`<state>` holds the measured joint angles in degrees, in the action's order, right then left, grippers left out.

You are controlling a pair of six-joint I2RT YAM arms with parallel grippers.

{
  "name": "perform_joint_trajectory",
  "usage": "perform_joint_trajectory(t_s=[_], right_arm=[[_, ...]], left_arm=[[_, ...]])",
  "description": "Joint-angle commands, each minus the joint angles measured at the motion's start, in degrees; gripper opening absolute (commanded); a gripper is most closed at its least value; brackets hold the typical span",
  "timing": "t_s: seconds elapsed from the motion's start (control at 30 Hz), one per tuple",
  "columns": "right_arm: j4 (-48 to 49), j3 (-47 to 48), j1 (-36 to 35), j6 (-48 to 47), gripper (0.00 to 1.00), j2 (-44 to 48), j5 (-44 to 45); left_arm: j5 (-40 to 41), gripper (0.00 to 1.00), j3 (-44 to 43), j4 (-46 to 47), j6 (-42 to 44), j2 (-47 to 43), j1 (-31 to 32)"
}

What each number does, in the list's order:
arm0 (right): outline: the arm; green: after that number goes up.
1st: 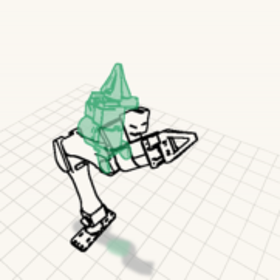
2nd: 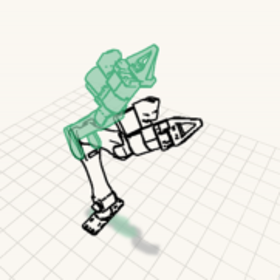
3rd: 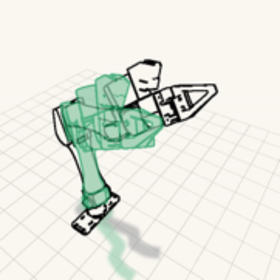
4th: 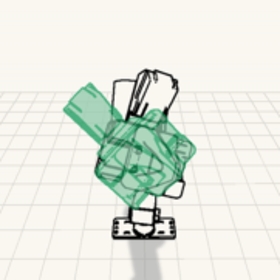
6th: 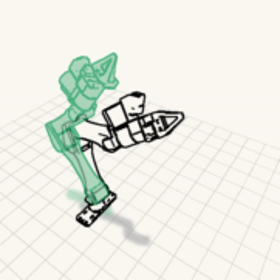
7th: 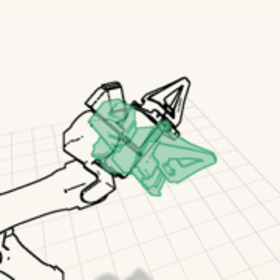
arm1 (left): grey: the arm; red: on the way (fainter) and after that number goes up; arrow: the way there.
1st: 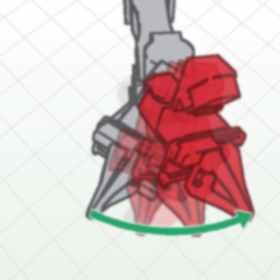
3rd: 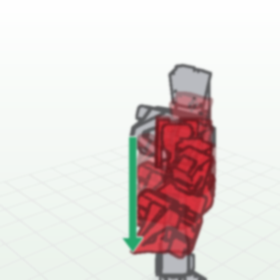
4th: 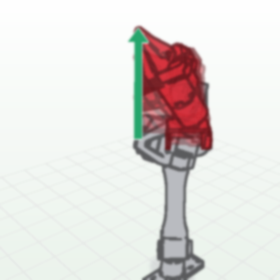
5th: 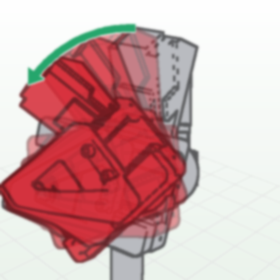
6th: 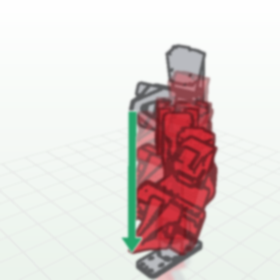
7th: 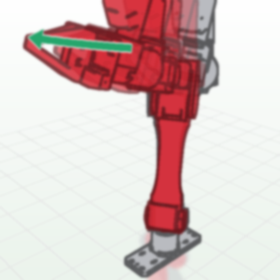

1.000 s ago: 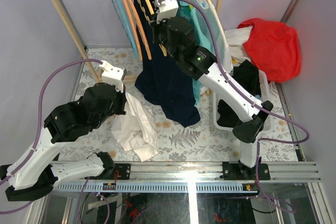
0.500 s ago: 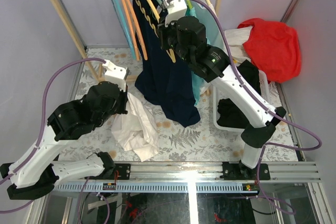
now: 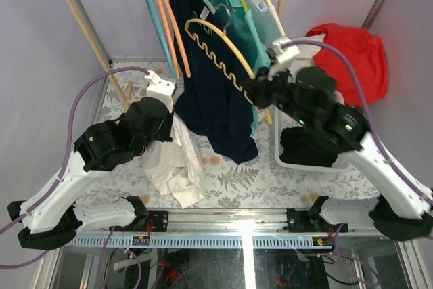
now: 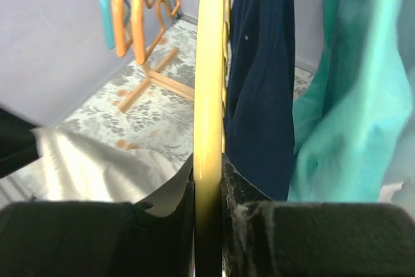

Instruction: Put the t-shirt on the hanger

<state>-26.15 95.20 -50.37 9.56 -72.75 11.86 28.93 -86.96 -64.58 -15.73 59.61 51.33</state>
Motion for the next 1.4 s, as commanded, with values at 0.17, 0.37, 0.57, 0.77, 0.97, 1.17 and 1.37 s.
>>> perform_joint_trajectory(t_s=[0.17, 0.37, 0.57, 0.77, 0.97, 1.17, 1.37], right_arm=[[-10.84, -13.20, -0.42, 9.00, 0.00, 26.61, -9.67], [-19.79, -17.57, -0.35, 17.19, 0.00, 40.48, -17.00], [-24.08, -20.09, -0.43, 21.03, 0.00, 45.22, -24.61], [-27.13, -22.08, -0.35, 21.33, 0.00, 46.87, -28.76], [-26.26, -27.04, -0.38, 22.49, 0.00, 48.18, -30.10], [-25.14, -27.11, -0.32, 22.15, 0.00, 47.82, -29.49], [-21.47, -27.64, -0.31, 22.77, 0.00, 48.00, -34.18]], left_arm=[[1.08, 0.00, -4.28, 0.47, 1.55, 5.85, -0.35], [2.32, 0.00, -7.81, 2.04, 3.15, 12.25, -0.65], [2.18, 0.00, -10.61, 3.91, 4.48, 17.10, -2.12], [2.27, 0.00, -12.64, 4.45, 5.92, 19.89, -4.72], [1.54, 0.00, -15.11, 4.55, 7.02, 22.43, -6.19], [0.83, 0.00, -14.61, 5.37, 7.44, 22.93, -6.46], [0.44, 0.00, -13.43, 6.24, 8.05, 22.48, -7.35]])
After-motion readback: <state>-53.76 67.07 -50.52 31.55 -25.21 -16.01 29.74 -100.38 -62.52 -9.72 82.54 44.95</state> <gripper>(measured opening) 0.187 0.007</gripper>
